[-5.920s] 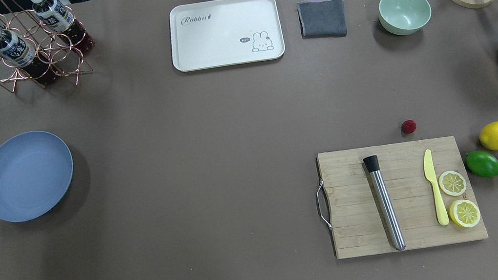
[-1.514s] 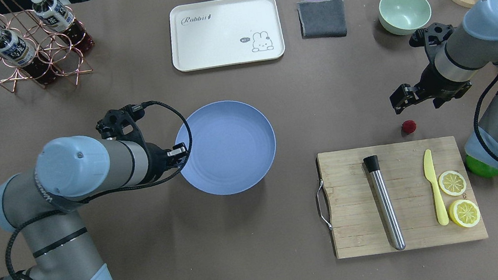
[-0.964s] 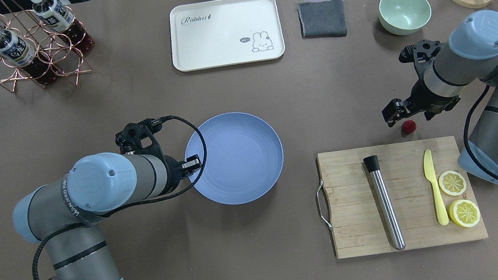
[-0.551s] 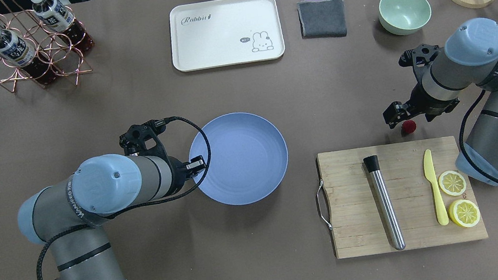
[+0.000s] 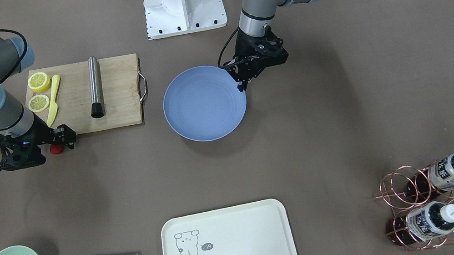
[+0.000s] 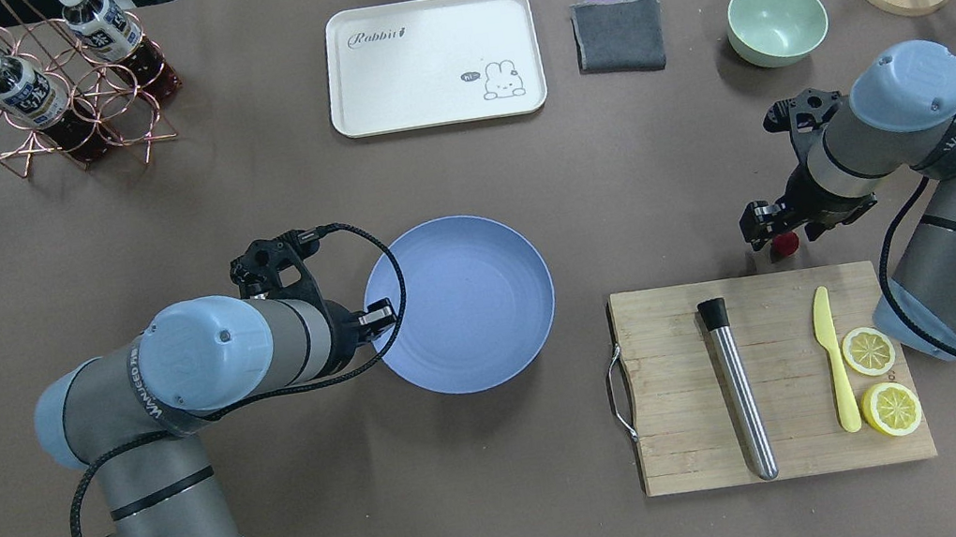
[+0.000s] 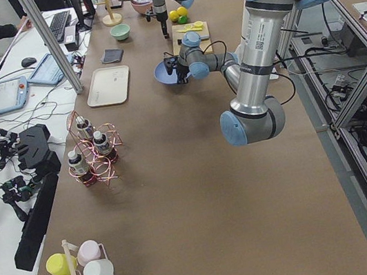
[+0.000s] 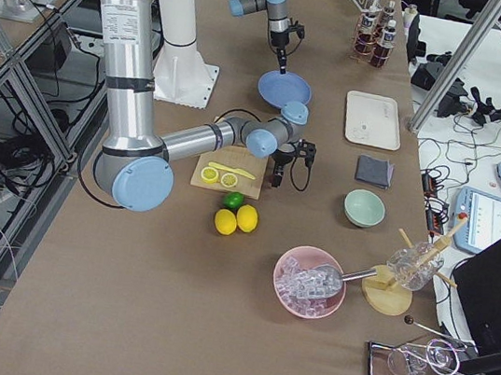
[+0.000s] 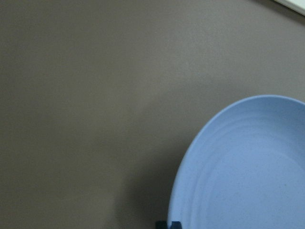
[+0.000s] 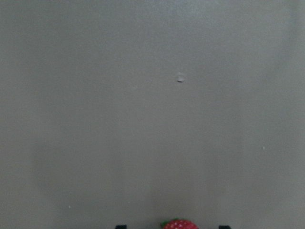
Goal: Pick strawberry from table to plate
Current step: 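Lower the right gripper onto the red strawberry and close on it, then carry the strawberry with the right gripper over the blue plate while the left gripper withdraws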
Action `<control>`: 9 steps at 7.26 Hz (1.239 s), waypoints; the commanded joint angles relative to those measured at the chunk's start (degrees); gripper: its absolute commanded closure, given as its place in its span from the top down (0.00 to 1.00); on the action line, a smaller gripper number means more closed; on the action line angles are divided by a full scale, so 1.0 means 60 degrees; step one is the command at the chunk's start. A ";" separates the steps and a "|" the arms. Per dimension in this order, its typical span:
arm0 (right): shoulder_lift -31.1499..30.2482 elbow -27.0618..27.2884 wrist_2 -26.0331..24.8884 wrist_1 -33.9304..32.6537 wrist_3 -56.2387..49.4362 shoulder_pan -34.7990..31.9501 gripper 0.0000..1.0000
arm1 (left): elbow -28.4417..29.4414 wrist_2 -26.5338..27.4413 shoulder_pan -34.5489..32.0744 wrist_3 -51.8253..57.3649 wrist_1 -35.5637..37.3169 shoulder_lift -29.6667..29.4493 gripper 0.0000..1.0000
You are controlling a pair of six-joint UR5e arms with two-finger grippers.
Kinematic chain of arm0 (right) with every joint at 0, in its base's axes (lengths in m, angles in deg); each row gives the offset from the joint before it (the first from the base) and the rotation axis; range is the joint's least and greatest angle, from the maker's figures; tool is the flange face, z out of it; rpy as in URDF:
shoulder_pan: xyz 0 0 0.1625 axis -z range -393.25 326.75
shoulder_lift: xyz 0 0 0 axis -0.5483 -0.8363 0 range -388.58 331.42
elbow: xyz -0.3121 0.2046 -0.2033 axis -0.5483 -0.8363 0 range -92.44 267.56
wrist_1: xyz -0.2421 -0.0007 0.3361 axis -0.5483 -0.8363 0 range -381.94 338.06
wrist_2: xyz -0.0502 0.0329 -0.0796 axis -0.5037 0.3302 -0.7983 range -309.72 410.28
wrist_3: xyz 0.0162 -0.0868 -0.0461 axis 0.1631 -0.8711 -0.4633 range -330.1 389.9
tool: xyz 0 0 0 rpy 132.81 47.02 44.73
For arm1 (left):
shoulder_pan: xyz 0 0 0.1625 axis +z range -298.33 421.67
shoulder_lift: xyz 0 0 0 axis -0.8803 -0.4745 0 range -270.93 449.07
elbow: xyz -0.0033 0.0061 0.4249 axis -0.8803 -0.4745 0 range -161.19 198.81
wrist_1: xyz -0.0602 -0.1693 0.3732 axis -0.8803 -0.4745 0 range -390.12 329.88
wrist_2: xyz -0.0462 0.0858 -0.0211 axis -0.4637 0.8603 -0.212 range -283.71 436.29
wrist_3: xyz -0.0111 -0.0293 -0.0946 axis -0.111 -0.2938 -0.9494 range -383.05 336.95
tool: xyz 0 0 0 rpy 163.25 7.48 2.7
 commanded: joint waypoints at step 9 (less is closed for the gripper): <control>0.3151 0.0901 0.0241 -0.2568 0.0429 -0.0102 0.00 | -0.0528 0.0320 -0.1534 0.4715 0.0592 0.0485 0.98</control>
